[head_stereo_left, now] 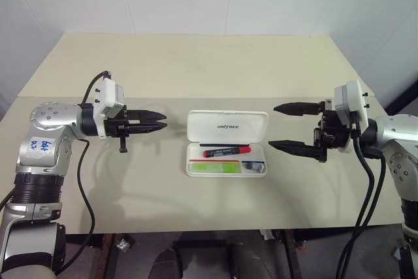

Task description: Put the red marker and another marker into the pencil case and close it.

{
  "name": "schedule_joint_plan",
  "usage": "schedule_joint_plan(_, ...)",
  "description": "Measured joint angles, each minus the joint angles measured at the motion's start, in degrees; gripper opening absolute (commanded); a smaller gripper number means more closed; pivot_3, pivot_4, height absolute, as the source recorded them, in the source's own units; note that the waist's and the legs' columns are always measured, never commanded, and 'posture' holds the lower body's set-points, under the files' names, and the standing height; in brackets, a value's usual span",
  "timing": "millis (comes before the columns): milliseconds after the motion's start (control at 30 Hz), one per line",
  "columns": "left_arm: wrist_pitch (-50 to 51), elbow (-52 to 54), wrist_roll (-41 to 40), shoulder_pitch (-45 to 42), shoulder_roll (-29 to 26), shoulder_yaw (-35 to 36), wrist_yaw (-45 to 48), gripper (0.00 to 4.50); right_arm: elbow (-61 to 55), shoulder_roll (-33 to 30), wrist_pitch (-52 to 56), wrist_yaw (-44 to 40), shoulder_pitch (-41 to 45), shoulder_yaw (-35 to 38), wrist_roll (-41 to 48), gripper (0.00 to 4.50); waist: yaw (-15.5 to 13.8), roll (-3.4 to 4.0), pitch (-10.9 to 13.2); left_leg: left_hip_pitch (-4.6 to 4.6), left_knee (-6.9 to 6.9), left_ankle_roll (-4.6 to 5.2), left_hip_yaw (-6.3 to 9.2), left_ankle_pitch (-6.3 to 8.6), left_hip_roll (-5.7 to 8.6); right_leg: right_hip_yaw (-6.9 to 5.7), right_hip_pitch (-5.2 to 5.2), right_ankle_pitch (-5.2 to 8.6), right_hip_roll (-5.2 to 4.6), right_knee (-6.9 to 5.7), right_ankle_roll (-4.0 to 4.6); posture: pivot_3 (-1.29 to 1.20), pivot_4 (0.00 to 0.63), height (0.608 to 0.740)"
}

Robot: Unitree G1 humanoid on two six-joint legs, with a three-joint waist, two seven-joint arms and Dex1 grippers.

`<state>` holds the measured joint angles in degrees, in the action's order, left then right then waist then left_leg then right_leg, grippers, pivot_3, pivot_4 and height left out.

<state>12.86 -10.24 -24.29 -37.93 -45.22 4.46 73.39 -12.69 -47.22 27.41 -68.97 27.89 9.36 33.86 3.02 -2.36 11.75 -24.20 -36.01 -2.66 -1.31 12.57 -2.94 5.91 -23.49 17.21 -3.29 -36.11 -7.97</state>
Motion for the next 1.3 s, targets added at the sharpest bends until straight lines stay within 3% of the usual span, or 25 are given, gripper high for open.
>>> schedule_joint_plan(267, -1.1, -4.0, 3.1, -1.8, 3.0, -0.4, -6.5, 0.03, 0.8, -1.1, -0.1, -0.4, -1.9, -0.3, -0.7, 4.5, -0.1, 0.0, 0.0, -0.01, -0.03, 0.0, 0.0, 0.0, 0.0, 0.0, 0.01, -0.02, 0.0, 0.0, -0.03, 0.0, 0.15, 0.74)
schedule_joint_plan(467, -2.6, -10.4, 9.3, -4.9, 9.3, -2.4, -17.3, 0.03, 0.2, -1.5, 0.2, 0.2, -3.1, -0.4, -1.1, 4.5, -0.7, 0.0, 0.0, 0.0, -0.12, 0.0, 0.0, 0.0, 0.02, 0.02, 0.02, -0.05, 0.0, -0.06, -0.09, 0.0, 0.15, 0.74)
schedule_joint_plan(700, -6.1, -18.4, 14.4, -9.6, 13.4, -5.6, -20.5, 0.03, -0.5, -1.8, 1.8, 1.1, -3.6, -0.4, -1.0, 4.5, -1.3, 0.0, 0.0, -0.01, -0.07, 0.0, 0.0, 0.0, 0.03, 0.02, 0.01, -0.05, 0.0, 0.01, -0.08, 0.0, 0.15, 0.74)
schedule_joint_plan(900, -9.0, -21.5, 14.9, -10.6, 18.4, -7.1, -18.0, 0.03, -2.2, -1.8, 2.7, 2.5, -3.7, -0.5, -0.6, 4.5, -1.5, 0.0, 0.0, -0.06, -0.04, 0.0, 0.0, 0.0, 0.04, 0.01, 0.01, -0.06, 0.0, 0.09, -0.09, 0.0, 0.15, 0.74)
schedule_joint_plan(1300, -12.4, -17.3, 12.4, -9.2, 19.6, -7.5, -7.8, 0.03, -2.5, -1.0, 2.7, 3.6, -3.6, -1.7, -0.5, 4.5, -1.4, 0.0, 0.0, -0.05, -0.02, 0.0, 0.0, 0.0, 0.04, 0.02, 0.02, -0.06, 0.0, 0.1, -0.1, 0.0, 0.15, 0.74)
